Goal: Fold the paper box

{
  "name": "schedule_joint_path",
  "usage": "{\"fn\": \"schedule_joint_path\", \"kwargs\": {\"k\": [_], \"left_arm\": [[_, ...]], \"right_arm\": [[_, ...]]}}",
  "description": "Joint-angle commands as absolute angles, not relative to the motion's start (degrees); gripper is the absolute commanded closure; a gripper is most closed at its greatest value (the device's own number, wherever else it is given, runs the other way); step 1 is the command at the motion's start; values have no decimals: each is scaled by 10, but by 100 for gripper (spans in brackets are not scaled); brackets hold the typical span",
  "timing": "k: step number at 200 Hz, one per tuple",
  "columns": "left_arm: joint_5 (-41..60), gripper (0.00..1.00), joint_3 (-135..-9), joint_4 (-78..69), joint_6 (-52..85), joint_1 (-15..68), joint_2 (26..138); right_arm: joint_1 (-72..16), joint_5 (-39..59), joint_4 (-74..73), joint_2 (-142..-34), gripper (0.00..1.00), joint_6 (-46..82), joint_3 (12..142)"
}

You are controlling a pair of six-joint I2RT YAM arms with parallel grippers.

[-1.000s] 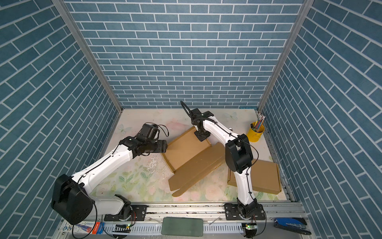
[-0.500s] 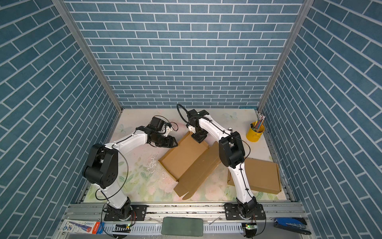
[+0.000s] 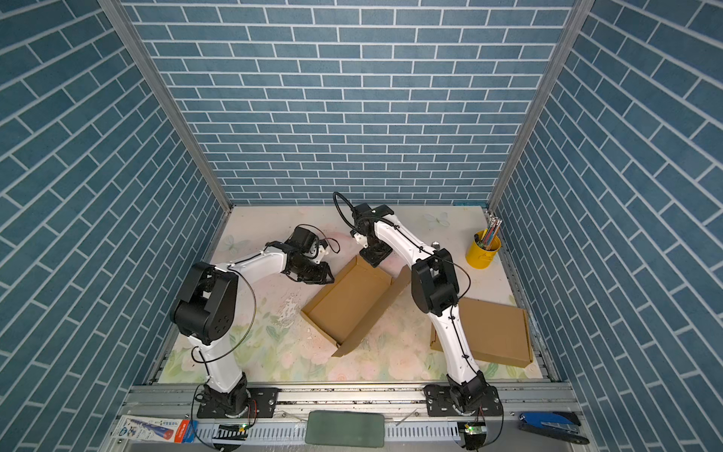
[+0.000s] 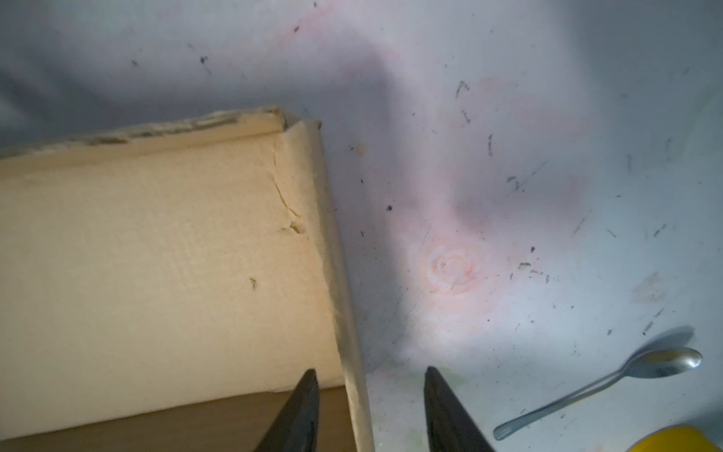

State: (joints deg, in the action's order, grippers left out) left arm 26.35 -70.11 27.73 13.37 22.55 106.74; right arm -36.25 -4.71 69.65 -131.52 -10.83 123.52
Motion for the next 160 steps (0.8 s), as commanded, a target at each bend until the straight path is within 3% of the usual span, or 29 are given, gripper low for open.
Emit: {"fn": "schedule_joint_path", "kwargs": {"k": [1,36,95,139,160], "left_arm": [[251,69,-684,271,146,232,1058],[239,80,-668,259,167,248,1057],[168,99,-616,232,306,248,1013],[106,99,-491,106,519,253,924],[68,98,-470,80,586,273,905]], "right_arm": [[-362,-39,686,-1246,51,-78,1286],[-349,-4,621,-1165,49,-6,1290],[-278,-22,505,-1005,50,126,1164],[-232,-24,506,-944,43,168,1094],[-222,21,510,-932,37,171,1055]]}}
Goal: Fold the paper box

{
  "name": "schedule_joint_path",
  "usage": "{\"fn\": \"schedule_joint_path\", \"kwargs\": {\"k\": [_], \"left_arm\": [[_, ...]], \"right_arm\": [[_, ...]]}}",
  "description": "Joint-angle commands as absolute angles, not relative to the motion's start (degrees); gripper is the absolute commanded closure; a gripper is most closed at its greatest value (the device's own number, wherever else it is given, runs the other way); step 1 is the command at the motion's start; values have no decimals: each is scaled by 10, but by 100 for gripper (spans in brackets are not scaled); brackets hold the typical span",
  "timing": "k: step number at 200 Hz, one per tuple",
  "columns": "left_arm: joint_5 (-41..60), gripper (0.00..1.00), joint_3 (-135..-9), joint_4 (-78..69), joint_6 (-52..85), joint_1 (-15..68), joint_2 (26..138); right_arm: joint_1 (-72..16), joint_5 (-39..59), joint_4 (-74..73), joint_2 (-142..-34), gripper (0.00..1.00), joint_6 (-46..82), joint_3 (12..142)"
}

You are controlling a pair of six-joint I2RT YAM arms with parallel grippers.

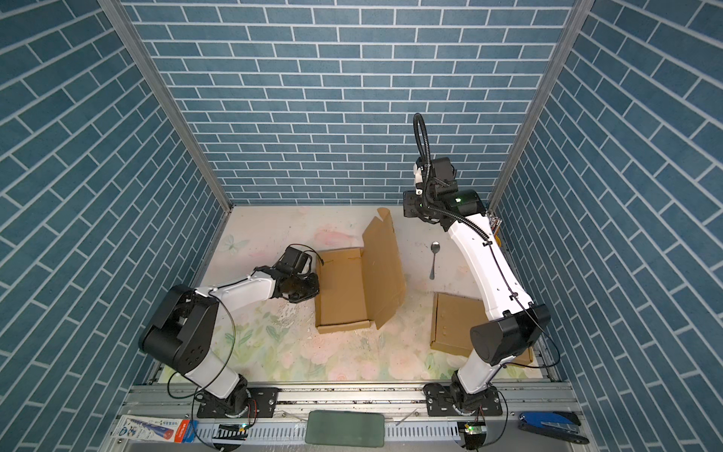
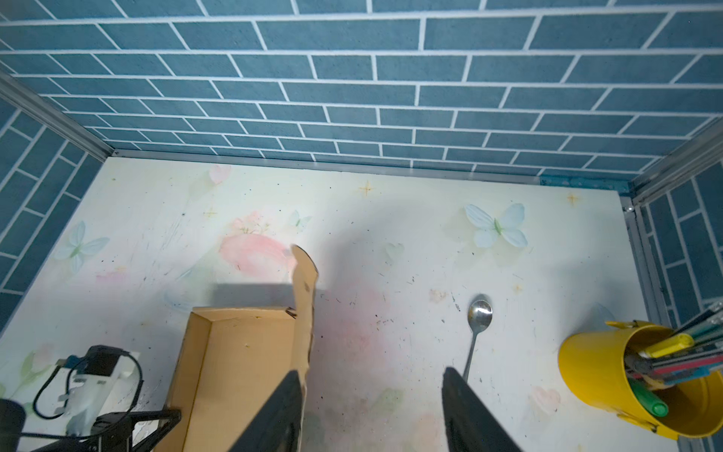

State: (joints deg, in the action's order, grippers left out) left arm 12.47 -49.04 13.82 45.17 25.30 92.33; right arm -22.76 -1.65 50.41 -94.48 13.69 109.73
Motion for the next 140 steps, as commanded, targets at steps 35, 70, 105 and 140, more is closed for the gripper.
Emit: {"fn": "schedule_joint_path", "kwargs": {"k": [35,70,105,140], "left_arm": [[34,97,-464,56,663,311,902],[35,96,-454,38,673,318,908],[44,95,-452,32,674,322,913],[52,80,-448,37,669,328,889]], "right_arm": [[-222,152,524,-943,20,166,1032],[-222,213,535,-966,20,123,1023],[-234,241,576,-1016,30,72,1065],[-269,111,612,-1053,61,-18,1093]]}}
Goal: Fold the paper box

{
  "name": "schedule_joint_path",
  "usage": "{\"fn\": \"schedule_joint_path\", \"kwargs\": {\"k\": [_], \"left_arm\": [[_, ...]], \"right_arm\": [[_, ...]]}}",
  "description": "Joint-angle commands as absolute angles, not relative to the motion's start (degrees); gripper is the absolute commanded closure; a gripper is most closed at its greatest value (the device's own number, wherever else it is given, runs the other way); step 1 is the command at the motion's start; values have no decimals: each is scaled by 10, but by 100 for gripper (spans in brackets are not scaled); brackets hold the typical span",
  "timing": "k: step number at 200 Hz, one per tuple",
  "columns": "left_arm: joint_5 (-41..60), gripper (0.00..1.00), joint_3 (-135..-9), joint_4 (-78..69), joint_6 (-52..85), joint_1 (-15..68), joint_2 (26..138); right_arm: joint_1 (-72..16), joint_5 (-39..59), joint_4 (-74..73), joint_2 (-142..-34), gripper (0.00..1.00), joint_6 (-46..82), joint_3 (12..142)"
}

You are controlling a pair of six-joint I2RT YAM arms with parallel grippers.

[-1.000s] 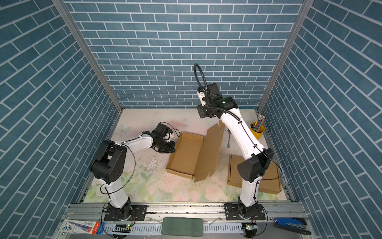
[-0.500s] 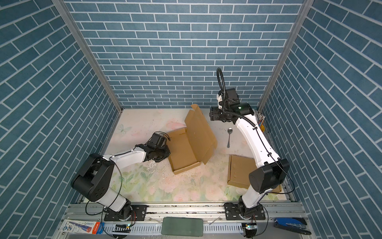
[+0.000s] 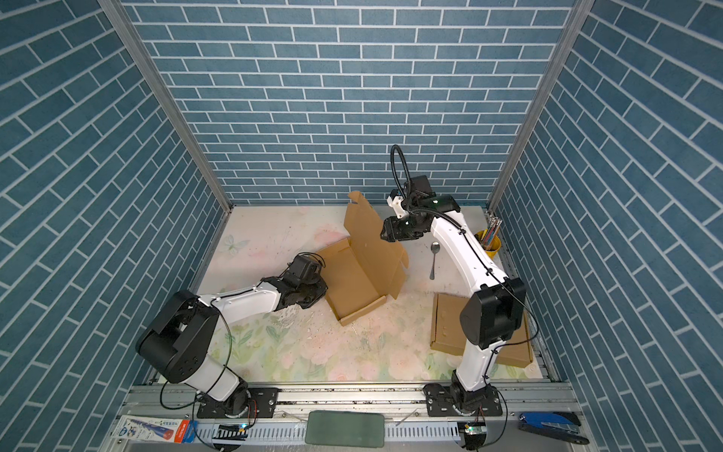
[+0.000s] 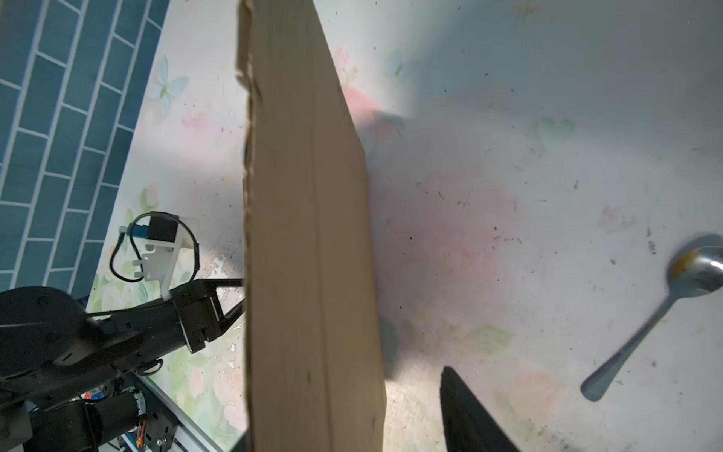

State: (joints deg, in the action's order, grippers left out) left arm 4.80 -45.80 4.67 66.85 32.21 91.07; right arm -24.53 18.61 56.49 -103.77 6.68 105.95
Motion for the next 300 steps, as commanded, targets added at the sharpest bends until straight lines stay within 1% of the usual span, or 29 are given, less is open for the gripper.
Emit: {"fn": "schedule_joint_path", "kwargs": {"k": [1,9,16,33,45,66,83,102,116,132,138,141,154,161,173,178,184,201,214,223,237,249,263,273,286,300], "left_arm": [[52,79,-448,39,668,328,886],[51,71,-447,51,660,328,872],[49,64,-445,65,652,327,856],[36,50,-449,113,618,319,814],[25,43,-456,152,588,307,782],[25,37,-475,201,527,269,734],[21,34,-501,226,448,236,704],[5,28,-543,250,349,208,694],[-13,26,-573,270,298,188,694],[-20,23,-586,259,246,169,685],[-26,21,-587,250,239,163,679],[-26,17,-586,245,236,158,675],[-4,1,-571,211,238,135,656],[44,0,-556,184,256,109,648],[184,0,-524,99,292,49,648],[239,1,-519,68,309,30,656],[279,1,-527,54,321,13,670],[310,10,-606,125,274,10,719],[342,12,-652,155,242,13,749],[343,12,-673,167,226,13,765],[346,15,-698,178,205,13,786],[349,18,-718,191,185,14,807],[338,17,-739,208,147,19,824],[310,17,-729,200,117,21,821],[287,17,-697,164,93,16,810],[306,17,-666,126,61,14,801]], "right_arm": [[-269,108,612,-1054,63,-20,1093],[-275,83,610,-1056,71,-41,1091],[-278,72,607,-1057,75,-56,1090],[-285,55,605,-1058,81,-100,1089],[-294,42,611,-1060,85,-136,1090],[-311,7,617,-1060,90,-200,1095],[-328,-34,609,-1052,95,-272,1091],[-348,-82,563,-1028,100,-362,1065],[-362,-91,519,-1006,100,-428,1040],[-374,-84,480,-988,100,-477,1013],[-377,-77,462,-983,100,-490,998],[-378,-74,450,-979,100,-495,989],[-384,-58,412,-966,100,-512,950],[-386,-49,390,-958,100,-517,926],[-388,-33,359,-944,100,-521,888],[-388,-28,349,-940,98,-522,875],[-388,-31,338,-939,95,-524,863],[-386,-56,323,-947,80,-517,857],[-379,-56,327,-953,69,-496,867],[-375,-46,339,-954,63,-480,878],[-369,-33,351,-953,55,-452,890],[-363,-19,364,-948,50,-432,897],[-352,-1,379,-942,44,-403,909],[-339,22,392,-938,39,-377,922],[-316,46,399,-928,35,-341,932],[-285,114,400,-910,32,-303,936]]}}
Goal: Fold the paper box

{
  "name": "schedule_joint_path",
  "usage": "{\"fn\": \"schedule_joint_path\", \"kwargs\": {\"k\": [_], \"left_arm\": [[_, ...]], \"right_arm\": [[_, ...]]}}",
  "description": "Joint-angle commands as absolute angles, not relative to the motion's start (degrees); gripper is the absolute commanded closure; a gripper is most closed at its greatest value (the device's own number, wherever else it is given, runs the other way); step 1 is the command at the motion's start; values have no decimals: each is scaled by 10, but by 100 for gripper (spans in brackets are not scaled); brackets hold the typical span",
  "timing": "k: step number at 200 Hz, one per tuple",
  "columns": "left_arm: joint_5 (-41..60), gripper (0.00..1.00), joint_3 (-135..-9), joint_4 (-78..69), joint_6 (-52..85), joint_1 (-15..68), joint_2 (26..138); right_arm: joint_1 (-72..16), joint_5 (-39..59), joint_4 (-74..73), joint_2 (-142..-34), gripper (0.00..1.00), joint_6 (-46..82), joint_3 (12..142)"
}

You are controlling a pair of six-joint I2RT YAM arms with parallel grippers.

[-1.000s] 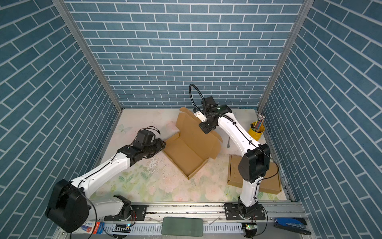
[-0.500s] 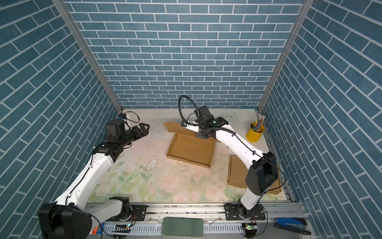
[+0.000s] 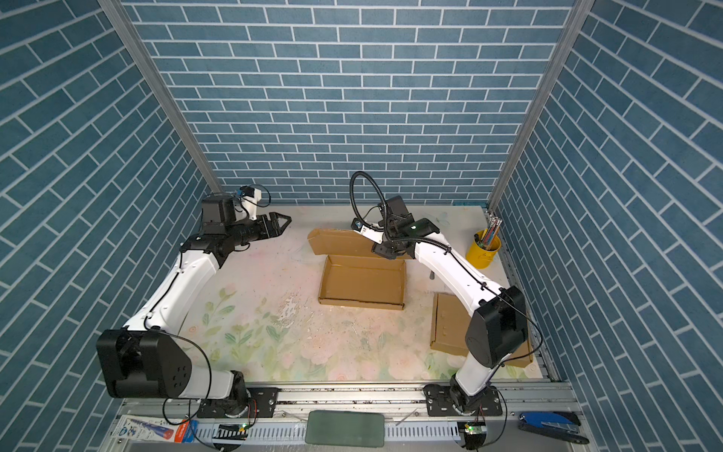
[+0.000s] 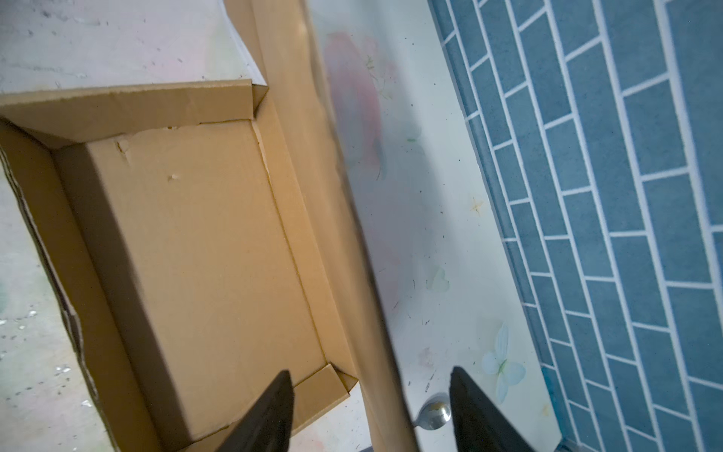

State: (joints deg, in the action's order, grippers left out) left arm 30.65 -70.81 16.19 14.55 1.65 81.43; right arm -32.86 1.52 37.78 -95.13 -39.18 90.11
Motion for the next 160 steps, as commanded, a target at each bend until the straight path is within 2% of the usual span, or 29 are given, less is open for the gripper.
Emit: {"fn": "schedule_joint_path", "kwargs": {"k": [1,33,82,106,160], "left_arm": [[308,17,-664,124,59,14,801],[349,17,-603,73,-17,16,776],[393,17,-552,-23,-78,19,806],[443,19,-592,-41,-81,22,867],[510,20,-684,-62,-70,39,995]], "right_arm": [[-283,117,400,-909,32,-300,936],[-217,183,403,-855,30,-248,907],[-74,280,322,-774,31,-171,749],[-49,326,268,-807,31,-164,722],[-24,393,179,-944,31,-121,754]]}}
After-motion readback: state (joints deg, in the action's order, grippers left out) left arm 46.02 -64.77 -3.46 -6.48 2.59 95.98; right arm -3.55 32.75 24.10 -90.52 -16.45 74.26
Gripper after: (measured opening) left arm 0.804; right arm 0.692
